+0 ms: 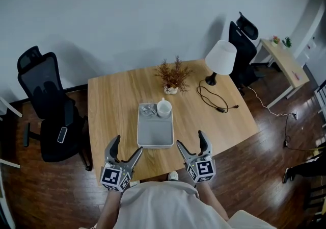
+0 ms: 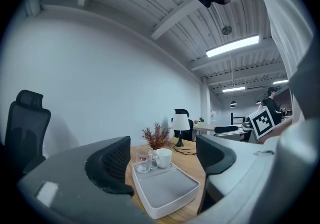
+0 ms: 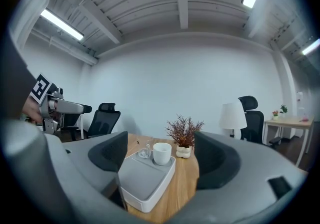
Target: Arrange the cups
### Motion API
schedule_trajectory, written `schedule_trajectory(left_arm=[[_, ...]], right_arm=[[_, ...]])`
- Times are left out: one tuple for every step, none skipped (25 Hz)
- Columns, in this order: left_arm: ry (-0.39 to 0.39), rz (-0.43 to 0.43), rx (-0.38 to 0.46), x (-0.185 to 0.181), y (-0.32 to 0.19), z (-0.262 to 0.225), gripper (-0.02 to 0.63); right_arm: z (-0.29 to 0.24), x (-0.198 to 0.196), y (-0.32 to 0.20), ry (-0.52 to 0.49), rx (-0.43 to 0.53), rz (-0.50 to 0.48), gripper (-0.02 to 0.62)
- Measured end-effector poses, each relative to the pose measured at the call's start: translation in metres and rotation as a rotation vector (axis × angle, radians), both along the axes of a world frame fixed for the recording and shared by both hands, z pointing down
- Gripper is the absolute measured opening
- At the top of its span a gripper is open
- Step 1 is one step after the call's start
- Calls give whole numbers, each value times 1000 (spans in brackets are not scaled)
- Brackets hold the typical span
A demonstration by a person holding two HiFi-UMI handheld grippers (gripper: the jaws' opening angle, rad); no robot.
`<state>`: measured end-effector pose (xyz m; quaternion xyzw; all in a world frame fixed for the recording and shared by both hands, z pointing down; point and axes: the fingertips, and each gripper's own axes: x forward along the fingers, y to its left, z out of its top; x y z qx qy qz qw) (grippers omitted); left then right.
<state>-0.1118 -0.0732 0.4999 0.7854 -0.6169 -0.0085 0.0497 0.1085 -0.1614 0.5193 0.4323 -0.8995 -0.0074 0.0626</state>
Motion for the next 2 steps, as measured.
schedule_trajectory(left_arm=[[3,0,0,2,0,0,405],[6,1,0,3,0,-1,405]], right_arm=[[1,2,-1,4,-2,4,431],[2,4,-1,8,-3,7,431]])
